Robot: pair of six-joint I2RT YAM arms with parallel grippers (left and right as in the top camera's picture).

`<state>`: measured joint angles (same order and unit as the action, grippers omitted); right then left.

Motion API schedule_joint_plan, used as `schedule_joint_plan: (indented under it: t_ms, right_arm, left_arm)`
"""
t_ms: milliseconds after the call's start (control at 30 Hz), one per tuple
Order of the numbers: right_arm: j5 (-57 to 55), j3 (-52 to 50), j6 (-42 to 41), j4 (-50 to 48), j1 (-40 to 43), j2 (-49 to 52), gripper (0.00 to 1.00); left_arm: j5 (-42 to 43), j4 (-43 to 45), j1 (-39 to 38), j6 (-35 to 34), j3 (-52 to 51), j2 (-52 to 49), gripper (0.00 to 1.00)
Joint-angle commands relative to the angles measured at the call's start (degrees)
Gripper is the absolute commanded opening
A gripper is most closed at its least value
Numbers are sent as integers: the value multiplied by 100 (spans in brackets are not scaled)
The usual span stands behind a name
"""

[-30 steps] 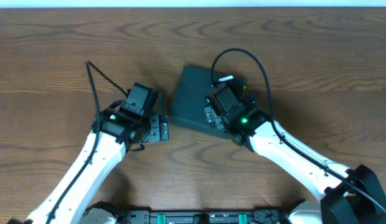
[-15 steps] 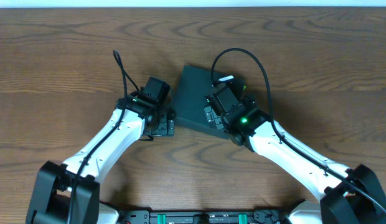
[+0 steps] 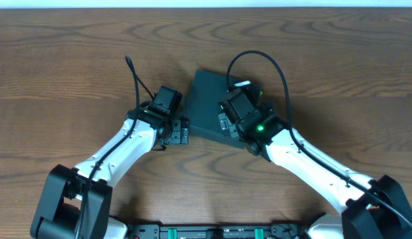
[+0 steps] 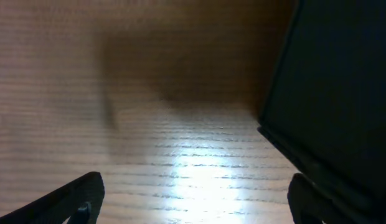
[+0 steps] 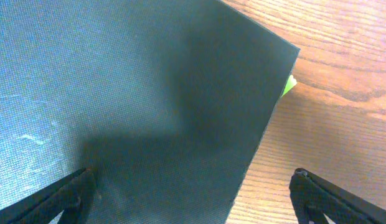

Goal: Pack container
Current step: 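Push the closed box with both grippers to straighten it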

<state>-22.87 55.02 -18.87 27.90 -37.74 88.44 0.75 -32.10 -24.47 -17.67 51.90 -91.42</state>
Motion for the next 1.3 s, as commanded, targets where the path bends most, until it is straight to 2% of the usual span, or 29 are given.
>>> schedule_joint_plan:
  t_ms: [0, 333, 433, 567, 767, 1000, 1267]
  right_arm:
    - [85, -50, -42, 103, 26, 195, 99]
    - [83, -50, -39, 107, 26, 195, 99]
    - [83, -50, -39, 107, 26, 195, 99]
    - [83, -50, -39, 107, 26, 195, 99]
    - [83, -50, -39, 105, 26, 195, 99]
    - [83, -50, -39, 107, 26, 195, 99]
    - [83, -50, -42, 107, 26, 195, 99]
  left_arm:
    - [35, 170, 2, 98, -42, -107, 95]
    - [39, 621, 0, 92, -42, -592, 95]
    - [289, 531, 2, 92, -31, -551, 95]
    - [636, 59, 0, 74, -31, -57, 95]
    - [632, -205, 2, 98, -31, 986, 95]
    - [459, 354, 9, 74, -28, 1200, 95]
    - [98, 1121, 9, -68, -28, 660, 95]
